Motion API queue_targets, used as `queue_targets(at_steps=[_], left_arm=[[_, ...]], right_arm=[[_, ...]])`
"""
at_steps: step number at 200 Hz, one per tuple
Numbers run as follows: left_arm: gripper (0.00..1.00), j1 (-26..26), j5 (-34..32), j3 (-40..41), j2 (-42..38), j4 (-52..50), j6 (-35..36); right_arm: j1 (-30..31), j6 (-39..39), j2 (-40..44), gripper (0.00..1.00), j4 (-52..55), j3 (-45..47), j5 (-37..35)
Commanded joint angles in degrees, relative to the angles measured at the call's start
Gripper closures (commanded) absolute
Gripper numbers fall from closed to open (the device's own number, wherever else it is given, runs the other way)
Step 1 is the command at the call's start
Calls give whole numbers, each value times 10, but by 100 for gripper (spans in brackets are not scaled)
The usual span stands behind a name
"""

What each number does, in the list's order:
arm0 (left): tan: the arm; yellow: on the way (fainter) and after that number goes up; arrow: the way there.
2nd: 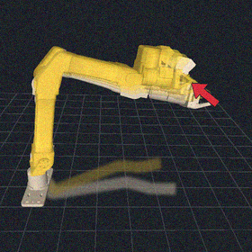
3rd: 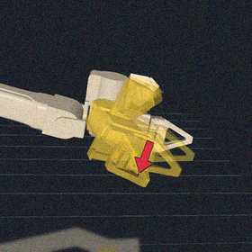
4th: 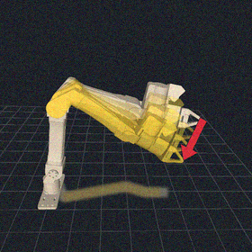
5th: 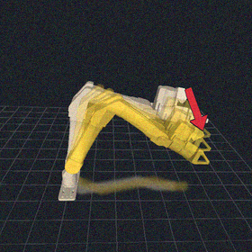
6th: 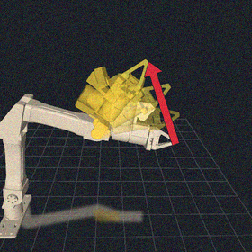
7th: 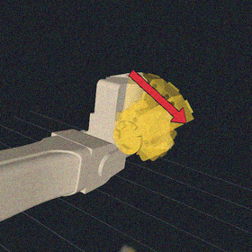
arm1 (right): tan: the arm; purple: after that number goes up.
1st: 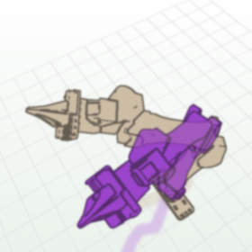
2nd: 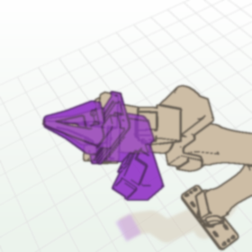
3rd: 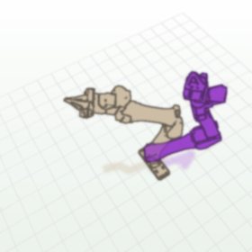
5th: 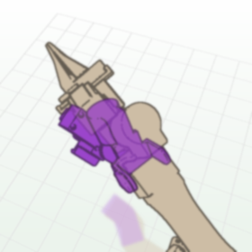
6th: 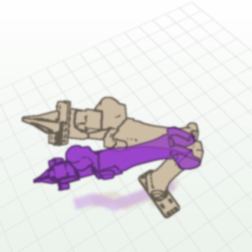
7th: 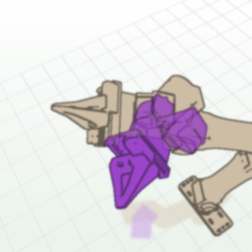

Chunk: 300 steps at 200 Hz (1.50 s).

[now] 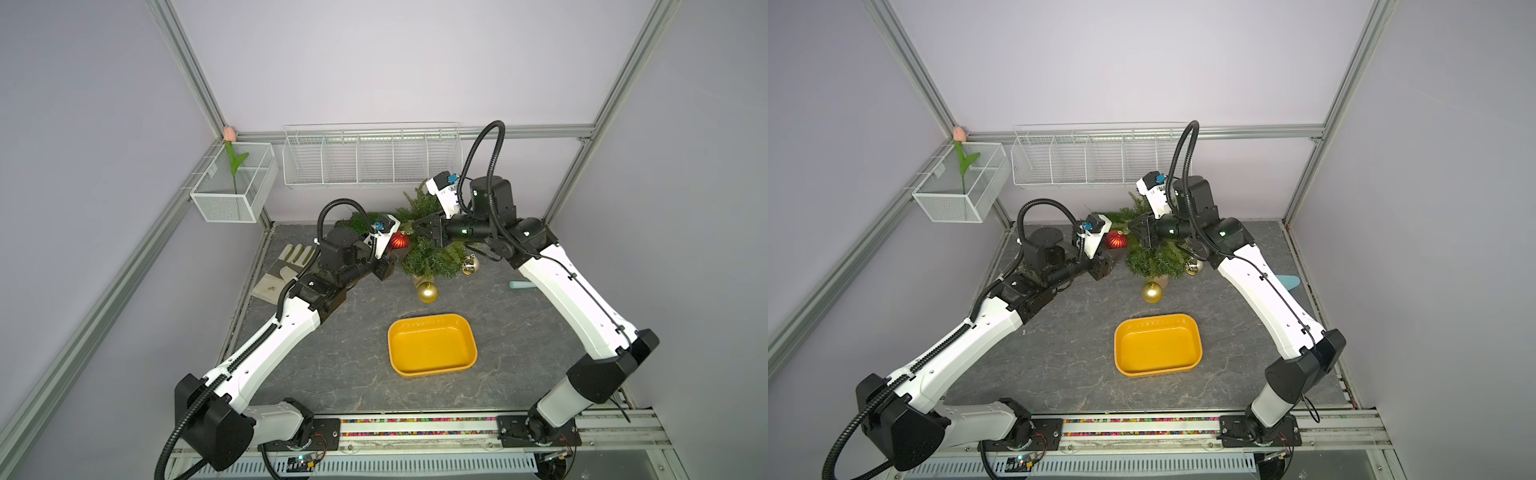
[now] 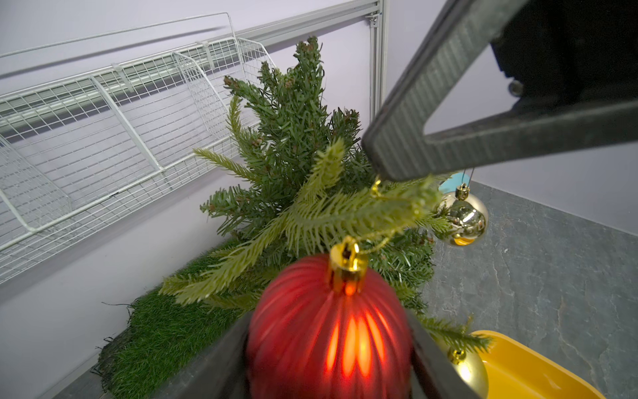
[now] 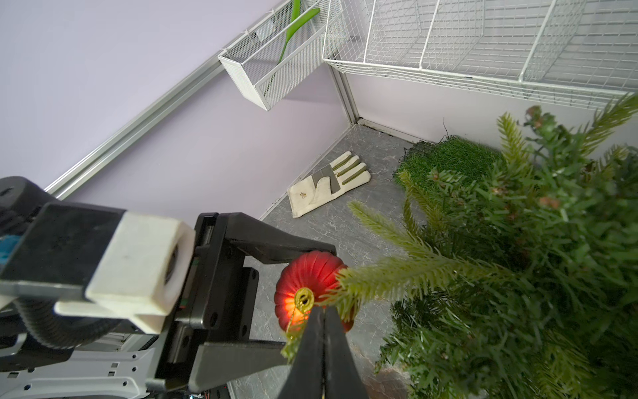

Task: Decorate the small christmas tree with ornaments
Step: Hang an ornament on the christmas tree.

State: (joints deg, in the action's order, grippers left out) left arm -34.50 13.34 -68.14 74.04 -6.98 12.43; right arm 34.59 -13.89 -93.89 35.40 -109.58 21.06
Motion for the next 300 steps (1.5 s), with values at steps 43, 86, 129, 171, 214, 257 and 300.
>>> queue_targets(at_steps=[43,86,129,171,214,257,300], left_arm=[[68,4,3,-32,29,-35,-21],[69,4,0,-19,26,-43,-30],[68,4,0,0,6,-38,-38],[67,4,37,23,-3,-34,-44],[63,5,46,41,-14,-35,-53],[49,5,60,44,-11,-14,-69],[23,6,58,43,-5,-4,-72]], right_arm=[[-3,19,0,93,32,-12,-60],[-3,15,30,69,-3,20,-23],[-4,10,66,50,-24,45,-29],[-3,10,95,44,-35,65,-51],[-3,8,103,42,-36,72,-54],[-3,2,109,41,-41,78,-52],[-3,4,119,40,-42,85,-57]])
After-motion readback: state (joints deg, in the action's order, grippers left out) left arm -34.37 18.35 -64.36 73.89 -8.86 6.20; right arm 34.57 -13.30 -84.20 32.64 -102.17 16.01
